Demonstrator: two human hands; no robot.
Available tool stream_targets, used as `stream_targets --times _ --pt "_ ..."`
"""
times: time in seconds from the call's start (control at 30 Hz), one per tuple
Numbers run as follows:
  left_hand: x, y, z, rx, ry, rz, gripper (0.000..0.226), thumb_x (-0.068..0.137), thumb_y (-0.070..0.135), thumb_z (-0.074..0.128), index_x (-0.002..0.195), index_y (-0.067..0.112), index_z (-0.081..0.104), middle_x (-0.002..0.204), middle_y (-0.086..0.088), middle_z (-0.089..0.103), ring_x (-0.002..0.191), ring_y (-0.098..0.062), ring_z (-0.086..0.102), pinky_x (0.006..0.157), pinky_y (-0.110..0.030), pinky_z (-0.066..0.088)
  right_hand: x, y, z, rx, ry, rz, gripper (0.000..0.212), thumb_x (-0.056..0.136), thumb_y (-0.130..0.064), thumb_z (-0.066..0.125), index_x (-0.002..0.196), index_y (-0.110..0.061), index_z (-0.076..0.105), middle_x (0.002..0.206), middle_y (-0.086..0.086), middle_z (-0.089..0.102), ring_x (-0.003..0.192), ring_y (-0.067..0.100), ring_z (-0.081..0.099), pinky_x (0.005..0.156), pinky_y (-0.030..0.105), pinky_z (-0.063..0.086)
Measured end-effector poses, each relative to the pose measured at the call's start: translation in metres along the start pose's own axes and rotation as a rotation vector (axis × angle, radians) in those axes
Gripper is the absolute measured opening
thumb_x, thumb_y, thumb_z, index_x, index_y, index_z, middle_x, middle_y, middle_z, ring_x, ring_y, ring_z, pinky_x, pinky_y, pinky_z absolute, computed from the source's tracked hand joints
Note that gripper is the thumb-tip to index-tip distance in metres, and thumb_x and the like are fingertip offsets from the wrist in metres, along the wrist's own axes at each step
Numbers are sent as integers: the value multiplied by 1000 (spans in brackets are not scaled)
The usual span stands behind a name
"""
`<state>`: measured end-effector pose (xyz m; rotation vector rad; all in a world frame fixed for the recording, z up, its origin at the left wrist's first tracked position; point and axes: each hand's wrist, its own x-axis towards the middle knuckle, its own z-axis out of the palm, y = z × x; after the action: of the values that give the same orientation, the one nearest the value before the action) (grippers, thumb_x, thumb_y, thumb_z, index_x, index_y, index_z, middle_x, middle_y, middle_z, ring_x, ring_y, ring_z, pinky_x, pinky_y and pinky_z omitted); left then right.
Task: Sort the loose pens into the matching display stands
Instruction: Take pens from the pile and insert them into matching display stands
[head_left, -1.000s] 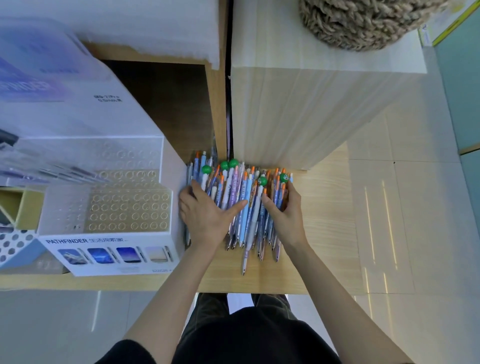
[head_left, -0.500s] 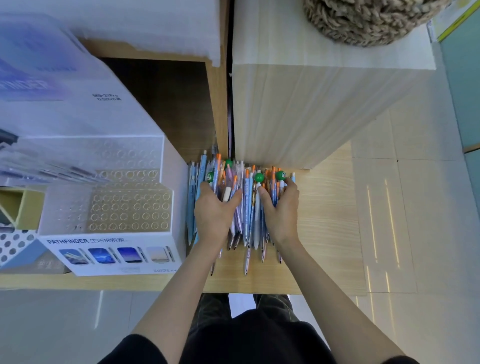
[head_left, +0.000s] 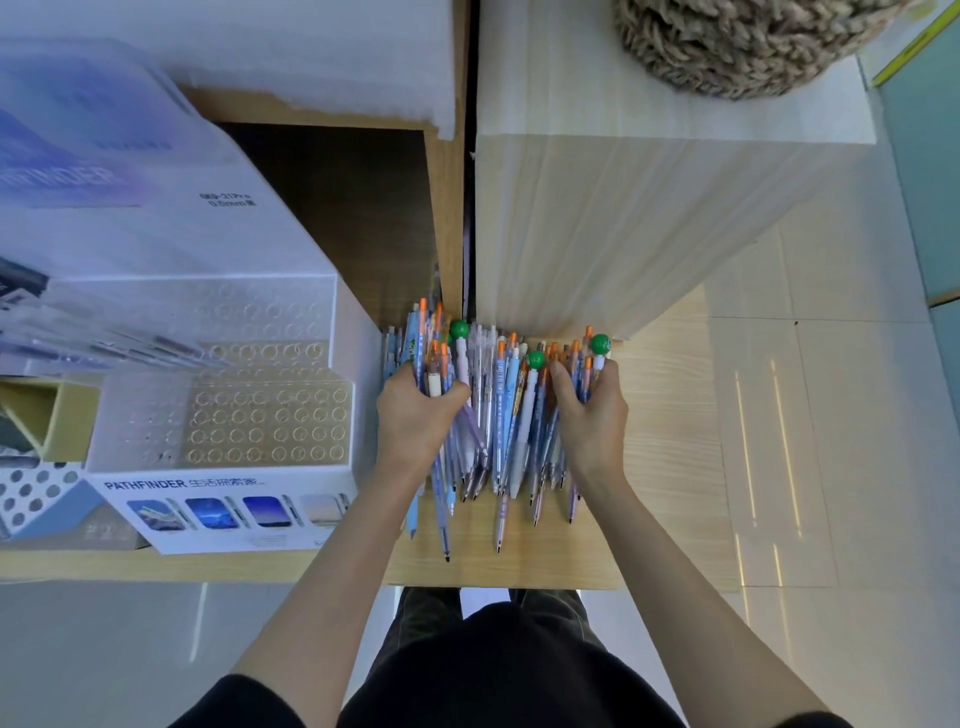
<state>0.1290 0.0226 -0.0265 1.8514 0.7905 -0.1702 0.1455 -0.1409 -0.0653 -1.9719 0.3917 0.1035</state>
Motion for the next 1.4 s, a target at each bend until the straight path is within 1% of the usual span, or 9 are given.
stream_targets --times 0.33,0.47,0.6,0.7,0.77,0.87,0.97,1.1,1.4 --pt "-15 10 1 -155 13 -29 28 83 3 58 63 14 41 50 5 37 35 -2 32 38 -11 26 -2 1 -19 58 21 34 31 98 -37 48 94 -7 47 64 -6 41 48 1 36 48 21 29" --pt "-22 14 4 -206 10 -86 36 84 4 55 60 17 32 35 12 29 32 -4 27 37 -14 25 -3 5 -22 74 -7 3 26 98 -39 47 95 -13 46 77 4 45 66 8 41 59 29 38" --pt "-26 16 7 -239 21 -99 17 84 10 58 71 10 46 55 -2 38 47 -10 36 44 -13 39 -3 5 -26 72 -67 -31 19 99 -36 46 95 -17 46 90 10 48 78 15 45 70 32 41" --pt "-28 20 9 -316 -21 -98 7 81 14 61 81 10 56 70 -12 46 64 -21 45 72 -42 57 -5 -4 -33 131 -123 -56 13 100 -30 46 100 -17 47 89 0 54 81 4 54 72 21 43" --pt "-31 24 12 -331 -45 -99 7 85 9 60 81 8 55 66 -11 43 60 -18 47 60 -36 58 -4 -8 -35 184 -148 -47 15 100 -21 46 106 -8 48 82 -9 57 73 -9 57 66 9 43" --pt "-33 31 19 -265 -41 -96 22 87 10 59 67 9 48 55 -1 40 53 -11 40 50 -18 38 2 -9 -37 210 -141 -30 15 98 -24 52 102 -9 50 75 -7 60 66 2 59 63 18 47" --pt "-34 35 25 -277 -39 -108 23 86 11 60 67 12 47 58 -3 40 57 -14 40 54 -23 34 7 -11 -41 230 -165 48 16 96 -27 56 90 -13 51 60 2 52 50 16 49 50 35 44" --pt "-37 38 33 -313 -2 -157 22 86 14 61 69 14 47 65 -8 42 63 -18 43 61 -29 37 5 -22 -48 280 -363 96 22 92 -26 61 87 -8 50 53 3 44 43 17 40 45 31 38" --pt "-47 54 24 -513 175 -138 16 85 9 62 72 12 52 60 0 46 55 -13 47 55 -24 40 -9 -44 -45 155 -578 79 50 75 -57 70 102 -18 53 61 -18 51 58 0 48 63 21 41"
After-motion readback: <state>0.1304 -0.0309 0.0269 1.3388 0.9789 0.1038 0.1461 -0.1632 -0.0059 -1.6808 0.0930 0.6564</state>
